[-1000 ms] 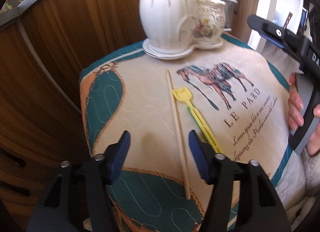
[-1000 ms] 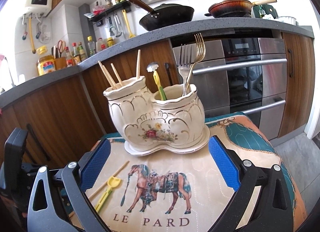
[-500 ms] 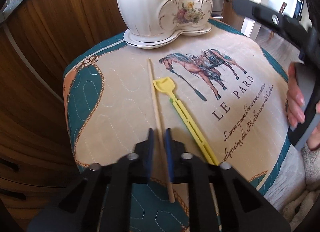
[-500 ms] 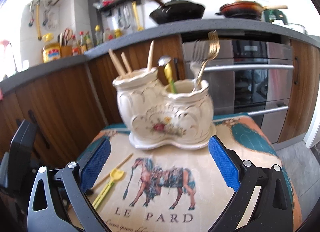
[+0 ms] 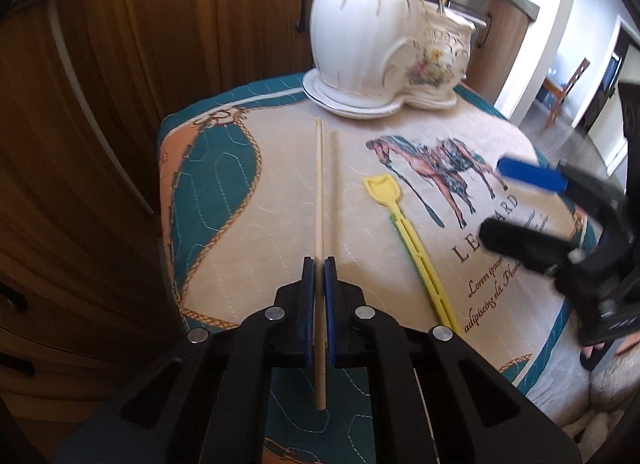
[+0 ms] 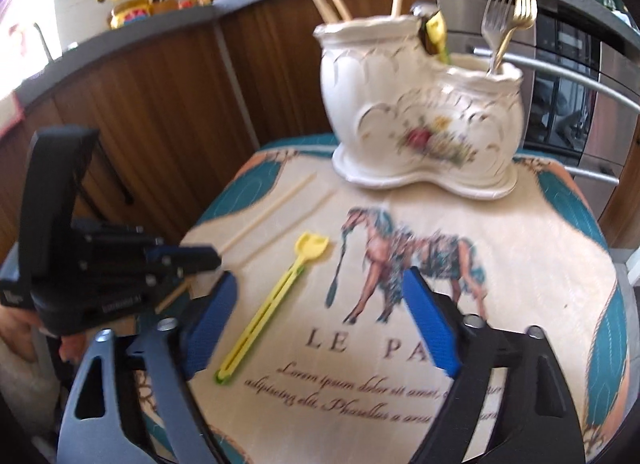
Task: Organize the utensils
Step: 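Grasp the last chopstick with the left tool while the right tool grasps the yellow utensil, then lift the chopstick and yellow utensil and carry both over the ceramic holder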
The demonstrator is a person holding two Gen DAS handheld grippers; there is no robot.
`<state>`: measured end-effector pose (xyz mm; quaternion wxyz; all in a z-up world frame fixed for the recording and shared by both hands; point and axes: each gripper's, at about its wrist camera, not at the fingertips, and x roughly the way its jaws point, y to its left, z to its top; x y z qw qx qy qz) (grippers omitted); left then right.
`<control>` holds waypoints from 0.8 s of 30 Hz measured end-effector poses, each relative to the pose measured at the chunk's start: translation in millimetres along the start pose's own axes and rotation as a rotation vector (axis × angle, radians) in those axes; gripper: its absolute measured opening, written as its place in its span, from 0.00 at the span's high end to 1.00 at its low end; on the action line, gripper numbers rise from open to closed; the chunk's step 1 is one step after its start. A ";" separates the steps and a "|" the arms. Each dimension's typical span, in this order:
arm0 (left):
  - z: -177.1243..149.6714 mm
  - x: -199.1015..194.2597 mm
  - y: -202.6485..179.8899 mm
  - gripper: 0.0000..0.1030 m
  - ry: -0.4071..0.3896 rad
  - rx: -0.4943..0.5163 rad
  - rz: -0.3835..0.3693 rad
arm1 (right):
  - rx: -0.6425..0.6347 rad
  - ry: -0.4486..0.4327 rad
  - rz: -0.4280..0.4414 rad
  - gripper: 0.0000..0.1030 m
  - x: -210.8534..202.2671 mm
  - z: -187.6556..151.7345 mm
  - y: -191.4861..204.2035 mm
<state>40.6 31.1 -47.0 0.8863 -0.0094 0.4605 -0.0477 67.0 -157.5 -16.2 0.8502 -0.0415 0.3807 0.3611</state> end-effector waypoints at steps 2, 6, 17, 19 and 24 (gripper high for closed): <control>0.9 -1.7 2.8 0.95 -0.010 -0.008 -0.010 | 0.004 0.030 0.001 0.33 4.6 -3.1 5.8; 4.3 -5.0 9.1 0.95 -0.042 -0.020 -0.033 | 0.022 0.087 0.010 0.45 15.0 -9.5 20.3; 7.5 -17.0 12.6 0.95 -0.085 -0.031 -0.068 | -0.075 0.139 -0.119 0.82 36.2 -19.9 49.1; 7.1 -17.9 10.1 0.95 -0.085 -0.028 -0.069 | -0.048 0.143 -0.109 0.90 33.2 -20.5 41.7; 6.5 -18.6 3.0 0.95 -0.081 -0.012 -0.077 | -0.031 0.122 -0.119 0.90 15.3 -18.8 23.0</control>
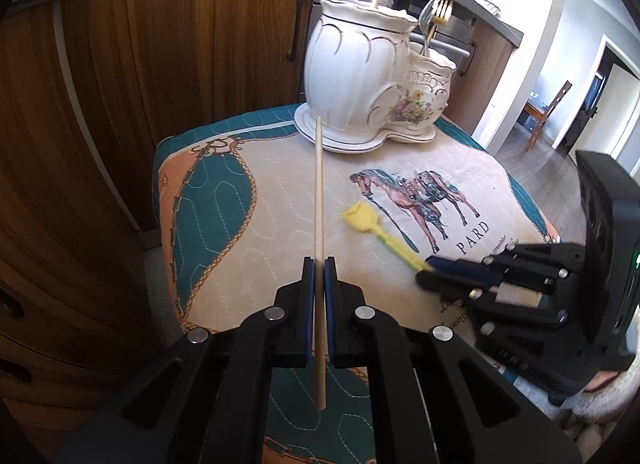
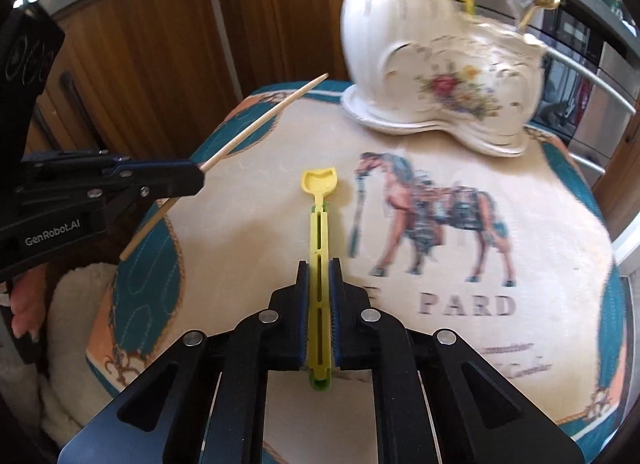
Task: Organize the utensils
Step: 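Lift the chopstick and yellow utensil and carry both over the ceramic holder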
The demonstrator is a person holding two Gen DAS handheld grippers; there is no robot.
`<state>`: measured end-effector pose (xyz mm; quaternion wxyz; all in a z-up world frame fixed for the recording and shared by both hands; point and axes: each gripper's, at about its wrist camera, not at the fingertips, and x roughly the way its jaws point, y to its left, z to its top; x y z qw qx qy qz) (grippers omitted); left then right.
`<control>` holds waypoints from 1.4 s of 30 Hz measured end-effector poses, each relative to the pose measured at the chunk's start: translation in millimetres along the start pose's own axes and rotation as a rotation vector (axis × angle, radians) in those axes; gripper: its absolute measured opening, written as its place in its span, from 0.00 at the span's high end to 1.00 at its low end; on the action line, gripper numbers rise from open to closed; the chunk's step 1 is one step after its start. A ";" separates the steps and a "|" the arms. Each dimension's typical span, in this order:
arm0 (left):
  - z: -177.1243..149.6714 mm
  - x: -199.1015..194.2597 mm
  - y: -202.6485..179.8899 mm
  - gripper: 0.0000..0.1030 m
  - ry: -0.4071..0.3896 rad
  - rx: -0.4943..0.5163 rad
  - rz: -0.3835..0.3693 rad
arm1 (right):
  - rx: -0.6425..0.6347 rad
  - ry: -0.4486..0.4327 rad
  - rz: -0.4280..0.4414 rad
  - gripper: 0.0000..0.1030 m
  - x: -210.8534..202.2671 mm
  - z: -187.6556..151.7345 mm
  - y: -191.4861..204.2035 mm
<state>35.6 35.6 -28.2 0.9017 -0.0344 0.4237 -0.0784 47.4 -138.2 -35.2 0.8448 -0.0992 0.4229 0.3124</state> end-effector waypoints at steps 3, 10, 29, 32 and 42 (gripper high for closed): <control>-0.6 0.5 -3.8 0.95 0.004 0.010 -0.005 | -0.028 -0.012 -0.027 0.90 -14.9 -0.4 -14.5; -1.9 1.9 -9.2 0.95 0.007 0.020 -0.019 | 0.017 -0.056 -0.084 0.90 -44.3 -7.6 -66.5; 47.4 -50.0 -36.5 0.95 -0.284 0.068 -0.108 | 0.185 -0.573 0.042 0.90 -107.2 51.0 -101.6; 64.4 -53.2 -39.0 0.95 -0.344 0.073 -0.110 | 0.202 -0.630 0.072 0.90 -108.6 72.2 -106.8; 128.3 -39.8 -33.7 0.95 -0.496 0.014 -0.152 | 0.252 -0.755 0.118 0.90 -94.3 121.3 -131.0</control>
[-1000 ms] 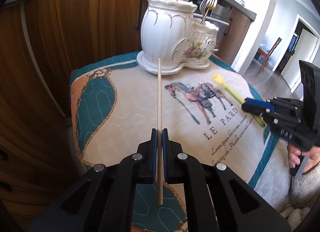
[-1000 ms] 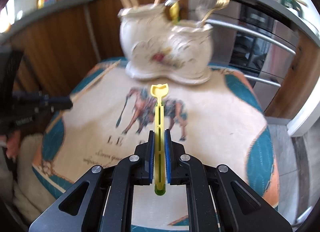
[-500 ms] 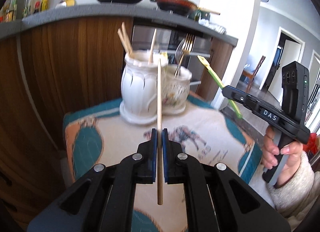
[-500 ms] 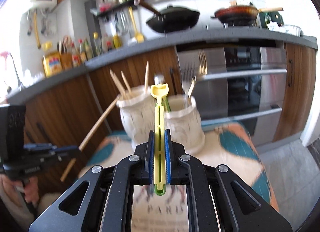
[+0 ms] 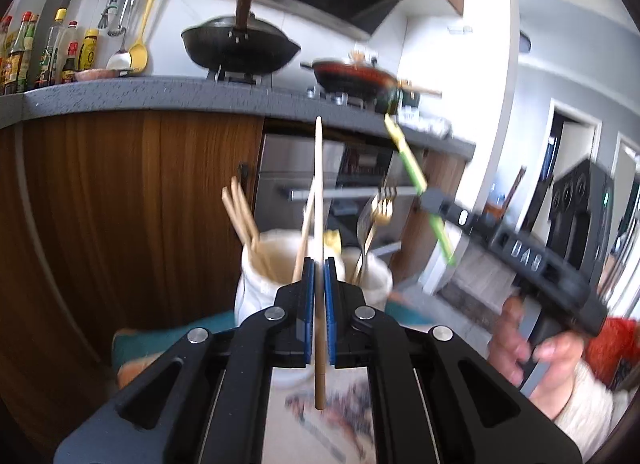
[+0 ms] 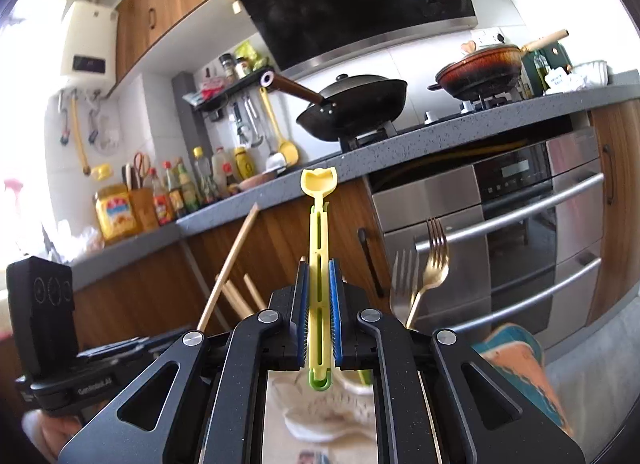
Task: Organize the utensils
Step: 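Lift the chopstick and yellow utensil and carry both over the ceramic holder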
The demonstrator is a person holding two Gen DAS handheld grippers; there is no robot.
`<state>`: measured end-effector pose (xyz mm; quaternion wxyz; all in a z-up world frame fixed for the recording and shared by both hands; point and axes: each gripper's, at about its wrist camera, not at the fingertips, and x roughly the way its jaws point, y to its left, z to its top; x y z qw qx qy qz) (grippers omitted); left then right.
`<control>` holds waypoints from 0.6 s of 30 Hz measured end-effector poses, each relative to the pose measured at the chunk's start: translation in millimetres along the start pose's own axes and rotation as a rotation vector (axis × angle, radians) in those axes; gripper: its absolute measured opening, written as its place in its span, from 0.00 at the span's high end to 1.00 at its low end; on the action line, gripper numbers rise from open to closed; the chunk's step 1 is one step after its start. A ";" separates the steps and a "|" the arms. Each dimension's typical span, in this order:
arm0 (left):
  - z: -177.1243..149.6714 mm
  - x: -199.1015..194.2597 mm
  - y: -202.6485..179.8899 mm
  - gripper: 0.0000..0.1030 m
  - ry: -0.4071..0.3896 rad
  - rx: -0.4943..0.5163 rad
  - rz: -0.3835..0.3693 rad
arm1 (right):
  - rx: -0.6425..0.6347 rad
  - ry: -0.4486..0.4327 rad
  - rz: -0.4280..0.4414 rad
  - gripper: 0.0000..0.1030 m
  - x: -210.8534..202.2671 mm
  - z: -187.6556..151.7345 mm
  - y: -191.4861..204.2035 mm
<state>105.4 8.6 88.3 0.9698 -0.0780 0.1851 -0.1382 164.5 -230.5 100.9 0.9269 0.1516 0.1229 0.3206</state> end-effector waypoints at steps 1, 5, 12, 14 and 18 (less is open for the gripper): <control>5.1 6.3 2.9 0.95 -0.019 -0.018 -0.012 | 0.013 -0.001 0.002 0.90 7.2 0.7 -3.8; 18.8 29.0 12.1 0.95 -0.058 -0.076 -0.059 | 0.049 0.007 0.000 0.90 27.2 -4.9 -16.2; 24.0 56.7 15.9 0.95 -0.108 -0.088 -0.040 | 0.091 0.013 0.022 0.90 41.8 -18.3 -33.3; 21.3 62.2 13.6 0.95 -0.123 -0.069 -0.023 | 0.096 0.016 0.022 0.90 43.5 -20.6 -35.0; 11.6 67.2 10.8 0.95 -0.151 -0.029 0.000 | 0.088 0.021 0.019 0.90 45.8 -24.8 -35.8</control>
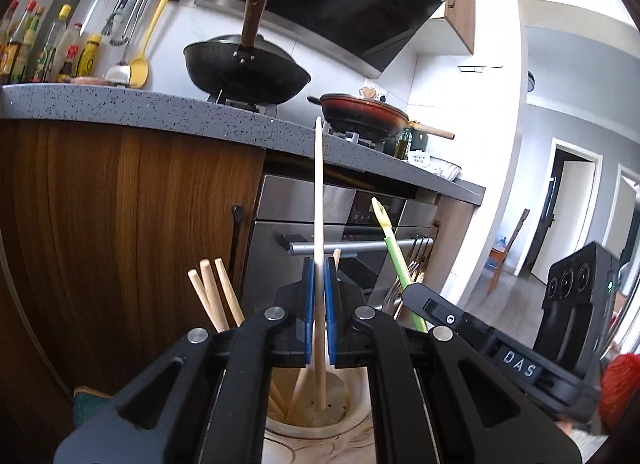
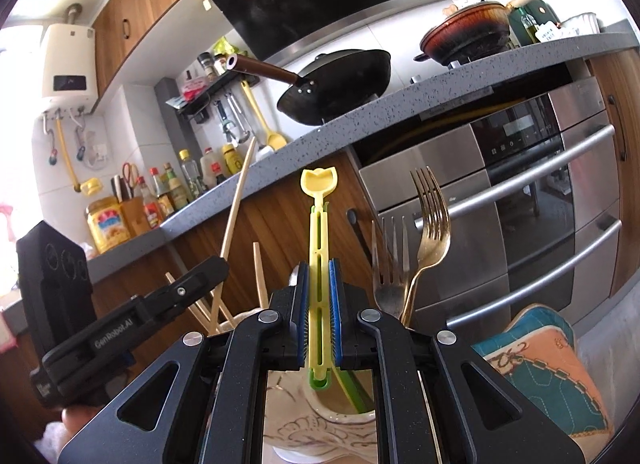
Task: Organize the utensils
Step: 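Lift the chopstick and yellow utensil and carry both over the ceramic holder, then release the chopstick into the larger pot while the right tool releases the yellow utensil into the smaller pot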
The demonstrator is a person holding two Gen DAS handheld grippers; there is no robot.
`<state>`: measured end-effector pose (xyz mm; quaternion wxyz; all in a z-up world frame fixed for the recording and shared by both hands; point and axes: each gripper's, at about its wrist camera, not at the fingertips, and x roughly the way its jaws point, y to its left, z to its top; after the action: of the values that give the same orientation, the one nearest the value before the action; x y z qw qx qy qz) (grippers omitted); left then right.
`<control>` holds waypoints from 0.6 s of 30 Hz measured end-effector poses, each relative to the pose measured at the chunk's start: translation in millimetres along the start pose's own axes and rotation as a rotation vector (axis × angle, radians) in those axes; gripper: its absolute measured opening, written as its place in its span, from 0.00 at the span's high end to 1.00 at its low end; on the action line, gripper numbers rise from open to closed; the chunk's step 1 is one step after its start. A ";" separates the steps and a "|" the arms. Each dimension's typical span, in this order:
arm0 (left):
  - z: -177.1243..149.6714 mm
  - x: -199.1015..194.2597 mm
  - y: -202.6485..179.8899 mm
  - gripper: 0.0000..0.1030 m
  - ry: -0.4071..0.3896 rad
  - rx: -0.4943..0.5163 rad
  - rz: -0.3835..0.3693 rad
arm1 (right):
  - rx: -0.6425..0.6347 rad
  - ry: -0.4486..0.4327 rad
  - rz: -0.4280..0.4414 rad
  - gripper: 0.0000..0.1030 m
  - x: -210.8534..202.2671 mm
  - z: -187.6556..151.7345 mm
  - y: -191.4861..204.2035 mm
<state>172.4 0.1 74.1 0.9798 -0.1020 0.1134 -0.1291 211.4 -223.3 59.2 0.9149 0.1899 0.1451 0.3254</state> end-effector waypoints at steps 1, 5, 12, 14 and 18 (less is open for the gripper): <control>-3.4 -1.0 -0.5 0.95 -0.012 0.010 0.001 | -0.005 -0.002 -0.002 0.90 -0.2 -0.7 -0.4; -15.2 -4.7 -3.6 0.95 -0.009 0.052 0.016 | -0.032 -0.011 -0.014 0.90 -0.2 -2.6 2.7; -25.2 -18.8 -3.6 0.95 0.029 0.075 0.015 | -0.022 -0.004 -0.013 0.90 1.5 -5.8 -1.0; -25.9 -20.9 -3.8 0.95 0.042 0.083 0.007 | -0.014 -0.003 -0.010 0.90 1.8 -5.9 -2.4; -31.8 -21.9 -7.3 0.95 0.068 0.120 0.004 | -0.002 -0.003 -0.012 0.90 3.1 -7.5 -6.4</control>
<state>142.2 -6.2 49.7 0.9800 -0.0383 0.1387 -0.1371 214.2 -224.1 49.3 0.9171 0.1888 0.1447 0.3199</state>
